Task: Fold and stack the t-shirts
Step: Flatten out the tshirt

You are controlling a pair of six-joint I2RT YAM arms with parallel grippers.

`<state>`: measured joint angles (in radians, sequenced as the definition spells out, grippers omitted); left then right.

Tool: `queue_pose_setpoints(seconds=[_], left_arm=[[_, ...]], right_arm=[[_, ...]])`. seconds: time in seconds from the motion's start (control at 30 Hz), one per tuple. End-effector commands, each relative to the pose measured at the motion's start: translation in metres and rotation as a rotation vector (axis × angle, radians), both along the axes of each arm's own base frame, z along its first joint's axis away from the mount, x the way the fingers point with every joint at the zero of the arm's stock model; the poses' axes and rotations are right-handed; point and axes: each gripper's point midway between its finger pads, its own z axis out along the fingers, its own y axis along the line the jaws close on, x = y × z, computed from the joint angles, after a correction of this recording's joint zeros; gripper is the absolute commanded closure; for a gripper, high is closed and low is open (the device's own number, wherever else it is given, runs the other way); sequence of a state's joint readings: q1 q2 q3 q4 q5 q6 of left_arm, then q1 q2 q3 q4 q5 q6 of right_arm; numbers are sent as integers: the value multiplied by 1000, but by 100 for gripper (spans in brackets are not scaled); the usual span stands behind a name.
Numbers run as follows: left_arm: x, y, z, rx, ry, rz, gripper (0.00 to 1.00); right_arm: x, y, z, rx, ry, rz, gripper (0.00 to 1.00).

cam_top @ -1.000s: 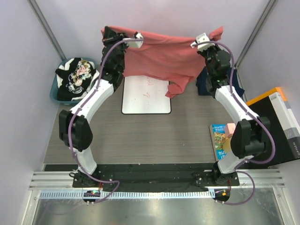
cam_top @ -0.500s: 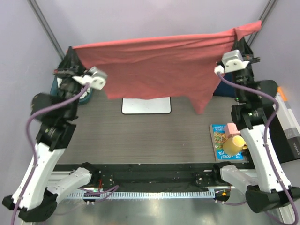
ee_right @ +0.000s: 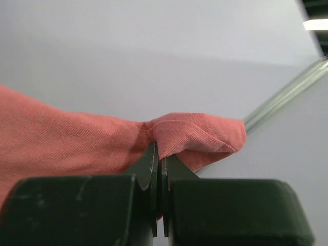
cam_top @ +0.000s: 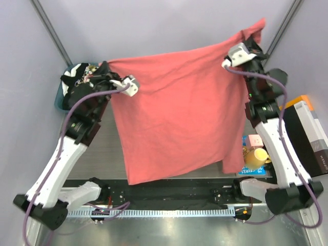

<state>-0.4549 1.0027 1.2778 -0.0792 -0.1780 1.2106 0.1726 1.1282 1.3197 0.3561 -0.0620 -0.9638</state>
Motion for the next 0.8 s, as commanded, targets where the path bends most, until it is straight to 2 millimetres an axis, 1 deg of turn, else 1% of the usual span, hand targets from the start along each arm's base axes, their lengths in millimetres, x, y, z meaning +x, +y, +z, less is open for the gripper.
queue_pose_setpoints(seconds=[0.0, 0.03, 0.07, 0.1, 0.13, 0.17, 0.2, 0.23, 0.27, 0.3, 0.33, 0.37, 0.4, 0.43, 0.47, 0.5, 0.53, 0.57, 0.6, 0.63, 0.67, 0.7, 0.73, 0.77], left_arm=[[47, 12, -39, 111, 60, 94, 100], [57, 19, -41, 120, 56, 134, 100], [77, 21, -56, 159, 85, 168, 100], [86, 24, -63, 179, 99, 189, 100], [95, 28, -68, 207, 115, 218, 100], [104, 34, -72, 236, 120, 241, 100], [121, 33, -94, 291, 179, 252, 100], [130, 34, -105, 322, 203, 272, 100], [139, 40, -111, 369, 218, 308, 100], [158, 39, -141, 409, 274, 331, 100], [168, 41, -149, 412, 274, 354, 100], [175, 48, -159, 429, 292, 406, 100], [187, 49, -164, 429, 269, 438, 100], [203, 48, -192, 450, 293, 455, 100], [212, 49, -205, 465, 295, 478, 100], [218, 53, -200, 477, 239, 530, 100], [231, 53, -231, 526, 267, 547, 100], [236, 54, -238, 546, 250, 569, 93], [239, 56, -225, 520, 157, 616, 84], [246, 56, -242, 583, 154, 626, 74], [247, 56, -238, 583, 123, 642, 57], [246, 60, -230, 555, 86, 676, 52], [247, 62, -223, 529, 75, 691, 48], [245, 65, -215, 508, 70, 704, 41]], right_arm=[[59, -1, -73, -24, 172, -51, 98], [66, 1, -87, -22, 197, -45, 99], [73, 3, -100, -25, 215, -41, 99], [87, 7, -134, -43, 281, -32, 99], [93, 9, -151, -58, 311, -33, 99], [98, 9, -162, -61, 319, -35, 99], [111, 11, -199, -80, 389, -37, 99], [117, 9, -215, -85, 412, -53, 98], [122, 8, -220, -82, 399, -68, 98], [129, 8, -236, -85, 416, -73, 97], [140, -1, -260, -75, 456, -128, 96], [147, -3, -262, -63, 434, -147, 94], [154, -6, -264, -52, 425, -172, 92], [167, -8, -288, -57, 457, -201, 86], [171, -17, -282, -28, 408, -271, 76], [179, -23, -273, -14, 376, -313, 64], [192, -27, -294, -15, 397, -356, 49], [192, -41, -284, 33, 344, -449, 27], [198, -47, -273, 23, 307, -500, 21], [199, -53, -272, 27, 292, -544, 17], [200, -56, -271, 37, 261, -570, 13], [196, -62, -268, 46, 254, -610, 11], [194, -64, -268, 45, 257, -620, 10], [189, -66, -263, 46, 267, -627, 7]])
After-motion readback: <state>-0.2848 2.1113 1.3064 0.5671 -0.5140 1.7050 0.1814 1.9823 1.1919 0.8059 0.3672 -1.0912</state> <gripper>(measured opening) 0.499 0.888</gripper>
